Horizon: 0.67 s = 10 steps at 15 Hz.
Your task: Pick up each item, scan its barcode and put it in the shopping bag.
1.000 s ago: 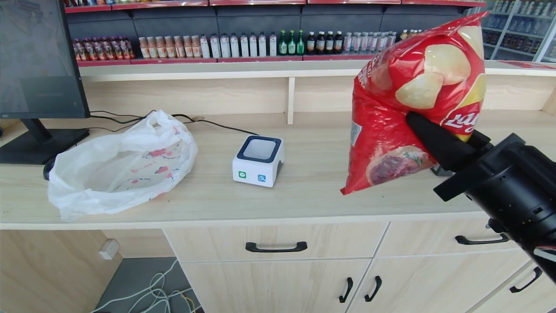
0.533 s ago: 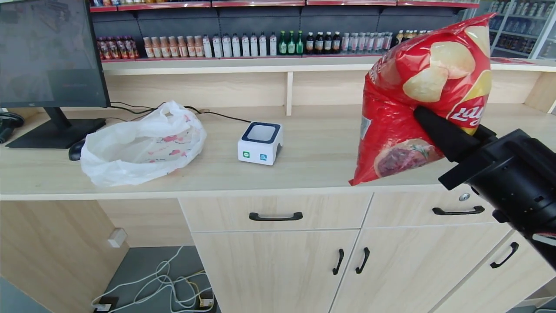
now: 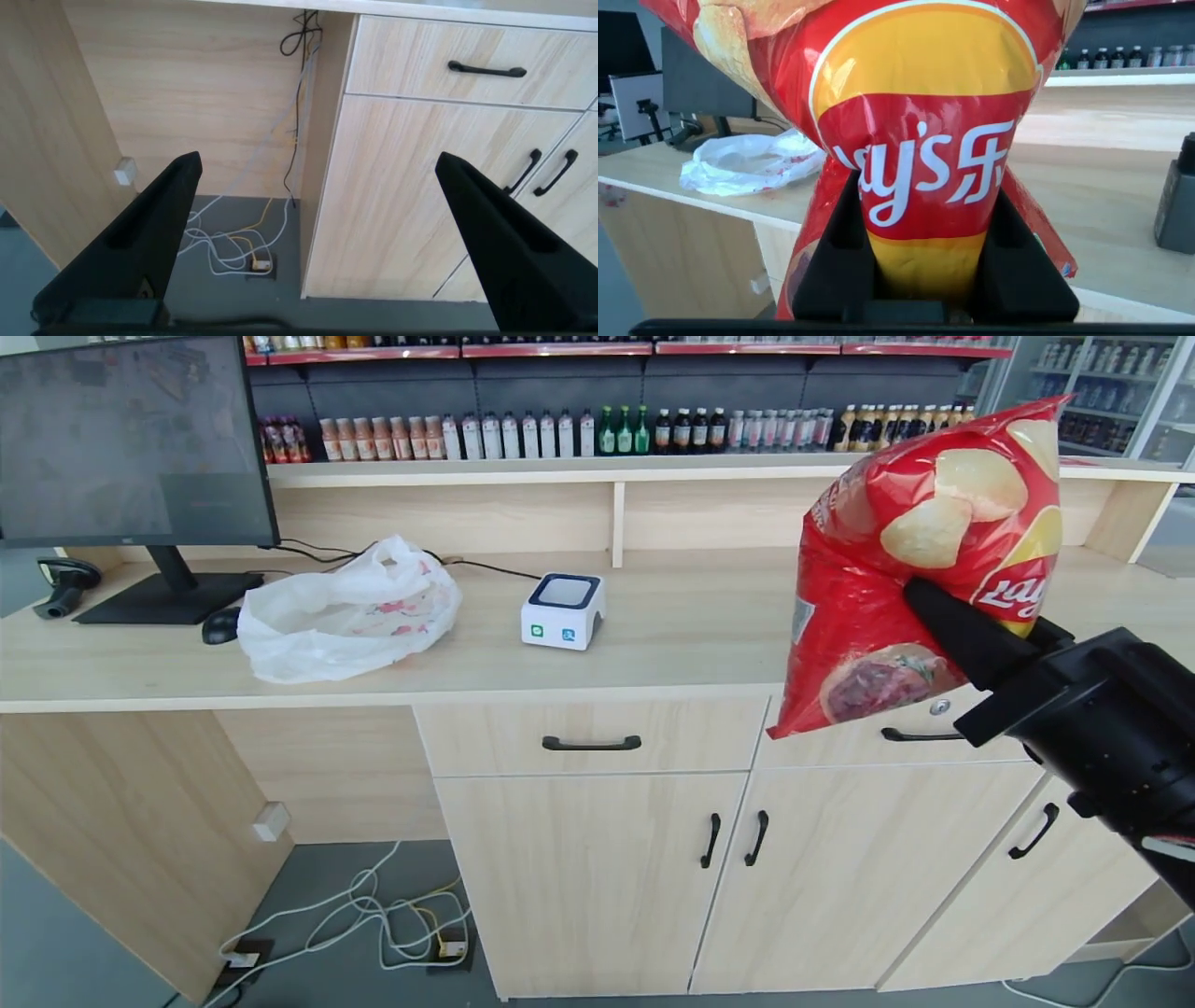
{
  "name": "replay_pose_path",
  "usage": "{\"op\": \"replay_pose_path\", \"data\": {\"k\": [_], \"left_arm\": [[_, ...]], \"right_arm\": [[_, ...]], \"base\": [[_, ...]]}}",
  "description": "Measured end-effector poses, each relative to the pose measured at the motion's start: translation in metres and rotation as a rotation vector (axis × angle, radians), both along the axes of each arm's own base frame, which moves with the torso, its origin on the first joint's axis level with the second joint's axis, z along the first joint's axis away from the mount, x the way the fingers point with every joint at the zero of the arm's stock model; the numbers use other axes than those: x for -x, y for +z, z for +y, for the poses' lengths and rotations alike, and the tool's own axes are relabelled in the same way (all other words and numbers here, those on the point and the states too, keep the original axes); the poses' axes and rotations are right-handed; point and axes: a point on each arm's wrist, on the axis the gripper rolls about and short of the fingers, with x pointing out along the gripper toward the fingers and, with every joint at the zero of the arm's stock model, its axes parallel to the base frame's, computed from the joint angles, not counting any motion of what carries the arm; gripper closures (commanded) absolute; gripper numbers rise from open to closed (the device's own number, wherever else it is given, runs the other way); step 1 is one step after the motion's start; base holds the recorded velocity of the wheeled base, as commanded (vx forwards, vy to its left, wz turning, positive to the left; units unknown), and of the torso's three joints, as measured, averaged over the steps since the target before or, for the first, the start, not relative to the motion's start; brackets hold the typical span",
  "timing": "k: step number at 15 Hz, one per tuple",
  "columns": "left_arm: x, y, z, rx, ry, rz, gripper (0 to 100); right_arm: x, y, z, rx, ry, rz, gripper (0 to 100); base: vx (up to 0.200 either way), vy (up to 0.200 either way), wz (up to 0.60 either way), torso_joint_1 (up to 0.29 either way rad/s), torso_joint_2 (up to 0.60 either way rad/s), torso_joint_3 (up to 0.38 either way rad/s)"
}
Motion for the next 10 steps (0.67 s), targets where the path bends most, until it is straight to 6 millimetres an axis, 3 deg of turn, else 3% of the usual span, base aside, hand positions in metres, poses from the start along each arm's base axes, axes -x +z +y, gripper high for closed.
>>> {"op": "replay_pose_path", "data": {"k": [10], "left_arm": [[-0.0001,-0.0003,0.0000,0.001,0.000,0.001,0]], "right_arm": [[-0.0063,-0.0055,-0.0039,0.008,-0.050,0.011,100]], "base": [[0.000,0.200,0.00,0.009,0.00,0.003]]}}
